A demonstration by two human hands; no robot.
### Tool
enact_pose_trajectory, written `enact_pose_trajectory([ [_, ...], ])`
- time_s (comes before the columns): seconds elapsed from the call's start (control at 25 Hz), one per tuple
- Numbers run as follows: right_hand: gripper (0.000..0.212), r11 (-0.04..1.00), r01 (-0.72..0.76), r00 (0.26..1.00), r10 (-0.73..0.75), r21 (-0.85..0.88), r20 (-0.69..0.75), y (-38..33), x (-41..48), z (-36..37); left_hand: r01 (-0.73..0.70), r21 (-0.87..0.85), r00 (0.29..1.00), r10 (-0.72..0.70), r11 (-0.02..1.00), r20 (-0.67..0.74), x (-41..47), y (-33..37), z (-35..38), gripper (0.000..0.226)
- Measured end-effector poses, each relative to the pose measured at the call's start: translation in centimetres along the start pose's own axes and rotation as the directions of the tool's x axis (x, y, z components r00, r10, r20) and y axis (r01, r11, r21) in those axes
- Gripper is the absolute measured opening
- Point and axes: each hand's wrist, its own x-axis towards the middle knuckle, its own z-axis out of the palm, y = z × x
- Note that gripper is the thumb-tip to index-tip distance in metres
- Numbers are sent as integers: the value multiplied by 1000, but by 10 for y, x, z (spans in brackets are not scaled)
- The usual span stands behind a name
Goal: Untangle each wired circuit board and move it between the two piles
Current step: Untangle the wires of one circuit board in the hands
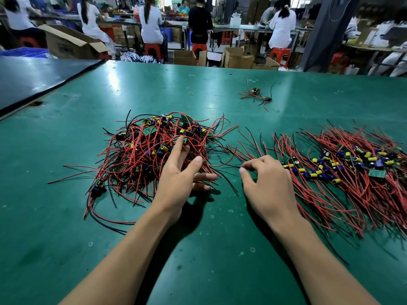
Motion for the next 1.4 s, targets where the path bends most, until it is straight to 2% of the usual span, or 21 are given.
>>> enact_pose_trajectory([
  [0.28,9,951,86,996,-90,296,-1,-8,-6,18,-5,-74,1000,7,997,27,-3,0,0,42],
  [0.48,27,798,56,998,-30,600,-53,-15,-5,13,-221,179,974,208,959,86,-17,-6,10,36],
  [0.6,45,819,108,994,-77,563,-77,-14,-5,8,-226,191,974,217,955,70,-19,-7,12,32],
  [0.68,43,852,203,977,-206,482,-49,-15,-5,7,-245,243,970,236,939,65,-19,-8,10,29],
  [0.72,38,842,209,972,-233,498,-14,-17,-6,8,-263,294,965,255,919,64,-18,-8,8,28],
  [0.76,33,809,148,978,-205,568,37,-19,-6,9,-281,350,959,276,893,67,-18,-8,7,28],
  [0.84,20,666,-82,986,-54,742,157,-25,-5,8,-311,417,948,310,854,73,-19,-8,8,24],
  [0.88,17,606,-168,979,11,777,203,-26,-4,7,-323,420,944,320,848,81,-20,-8,8,22],
  [0.92,17,594,-209,973,46,777,226,-26,-3,5,-333,417,941,324,846,94,-22,-8,9,20],
  [1.04,20,690,-184,968,5,700,250,-24,-1,3,-347,413,938,320,842,135,-26,-8,11,18],
  [1.2,17,593,-226,942,-71,773,329,-27,-5,1,-340,419,940,320,842,118,-25,-7,9,20],
  [1.4,11,640,-148,958,-98,754,271,-28,-9,0,-250,332,967,249,909,49,-20,-8,7,24],
])
